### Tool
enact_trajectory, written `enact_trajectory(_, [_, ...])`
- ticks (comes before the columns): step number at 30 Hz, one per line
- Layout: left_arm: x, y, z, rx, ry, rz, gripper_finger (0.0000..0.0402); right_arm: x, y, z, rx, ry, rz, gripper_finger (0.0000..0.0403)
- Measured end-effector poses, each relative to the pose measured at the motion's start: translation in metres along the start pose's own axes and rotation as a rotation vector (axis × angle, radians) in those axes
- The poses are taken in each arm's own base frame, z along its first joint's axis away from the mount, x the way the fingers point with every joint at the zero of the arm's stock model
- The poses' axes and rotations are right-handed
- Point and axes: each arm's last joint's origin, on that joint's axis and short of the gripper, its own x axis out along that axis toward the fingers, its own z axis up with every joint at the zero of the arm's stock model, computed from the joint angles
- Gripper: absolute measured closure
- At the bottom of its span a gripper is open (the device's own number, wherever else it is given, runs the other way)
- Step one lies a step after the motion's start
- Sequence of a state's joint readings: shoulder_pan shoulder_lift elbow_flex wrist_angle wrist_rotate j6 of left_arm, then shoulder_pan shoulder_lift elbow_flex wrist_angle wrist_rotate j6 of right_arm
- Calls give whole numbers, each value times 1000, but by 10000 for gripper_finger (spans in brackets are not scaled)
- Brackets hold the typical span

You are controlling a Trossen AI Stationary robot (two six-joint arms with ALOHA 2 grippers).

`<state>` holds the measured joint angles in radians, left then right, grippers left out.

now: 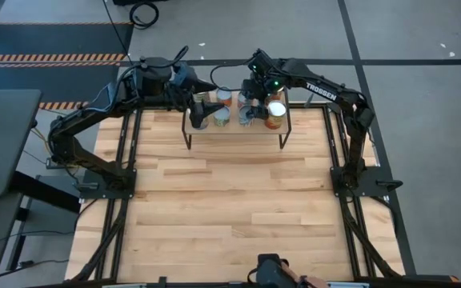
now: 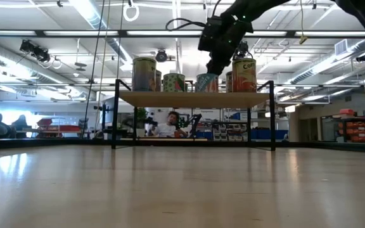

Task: Pick and place cans onto a shelf
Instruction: Adjust the cans on the shelf

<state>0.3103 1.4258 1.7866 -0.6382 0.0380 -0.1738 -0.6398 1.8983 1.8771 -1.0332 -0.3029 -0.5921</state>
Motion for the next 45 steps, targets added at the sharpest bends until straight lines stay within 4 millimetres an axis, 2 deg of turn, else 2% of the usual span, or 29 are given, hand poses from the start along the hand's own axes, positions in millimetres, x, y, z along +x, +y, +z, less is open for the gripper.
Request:
enact_trajectory(5, [0, 0, 1, 1, -12, -2, 54, 3, -8, -4, 119, -26, 33, 56])
enact_trajectory(15, [0, 0, 2, 2, -24, -4, 54, -1, -17, -7, 164, -10, -54, 56])
enact_trajectory(35, [0, 0, 2, 3, -21, -4, 54, 0, -7, -3, 58, 8, -40, 56])
enact_trajectory(40, [0, -1, 3, 8, -36, -7, 54, -15, -4, 0, 41, -23, -90, 56])
enact_trajectory(45, [0, -1, 3, 57, -33, -24, 54, -62, 10, 7, 12, -115, -146, 56])
